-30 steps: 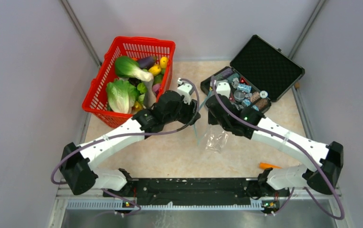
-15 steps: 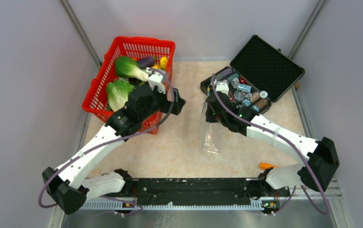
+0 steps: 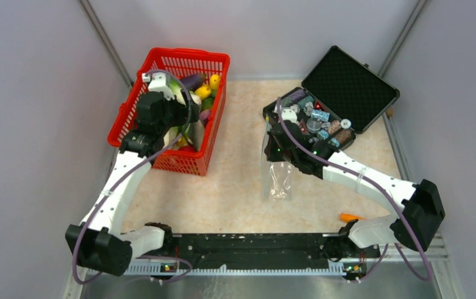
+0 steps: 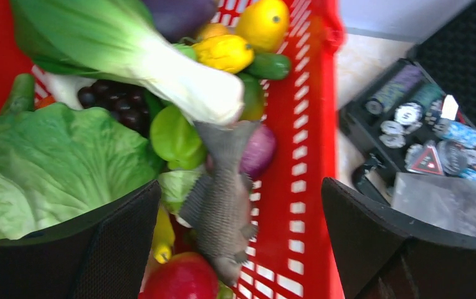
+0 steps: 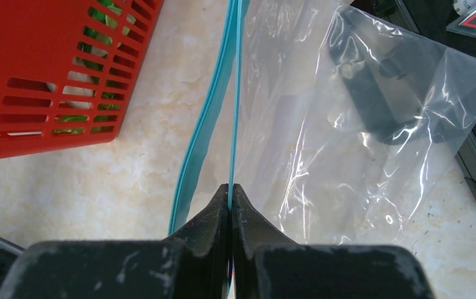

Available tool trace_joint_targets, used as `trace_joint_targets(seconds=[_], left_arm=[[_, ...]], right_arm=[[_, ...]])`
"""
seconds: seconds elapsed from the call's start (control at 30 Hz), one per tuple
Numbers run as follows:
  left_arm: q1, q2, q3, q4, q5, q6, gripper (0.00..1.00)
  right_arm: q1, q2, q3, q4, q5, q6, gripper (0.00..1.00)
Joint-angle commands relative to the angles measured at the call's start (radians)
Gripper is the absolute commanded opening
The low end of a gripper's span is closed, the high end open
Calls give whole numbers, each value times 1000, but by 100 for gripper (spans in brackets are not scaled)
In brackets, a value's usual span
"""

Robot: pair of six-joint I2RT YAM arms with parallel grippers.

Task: Place the food in the zip-top bag and seal the zipper

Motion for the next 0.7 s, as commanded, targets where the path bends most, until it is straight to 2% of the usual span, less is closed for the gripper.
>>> trace_joint_targets(seconds=[0.0, 0.17, 0.33, 0.47, 0.67], left_arm=[[57, 78, 10, 55, 27, -36, 95], [66, 187, 17, 94, 28, -33, 86], [66, 248, 14, 153, 151, -8, 78], [66, 298, 12, 175, 136, 13, 70], [66, 293, -9, 158, 79, 35, 51]], right_arm=[[-10, -11, 7, 41, -6, 8, 0], [-10, -18, 6, 46, -17, 4, 0], [-10, -16, 2, 51, -25, 2, 0], [-8, -7, 7, 58, -42, -2, 0], [-9, -1, 21, 50, -44, -8, 0]])
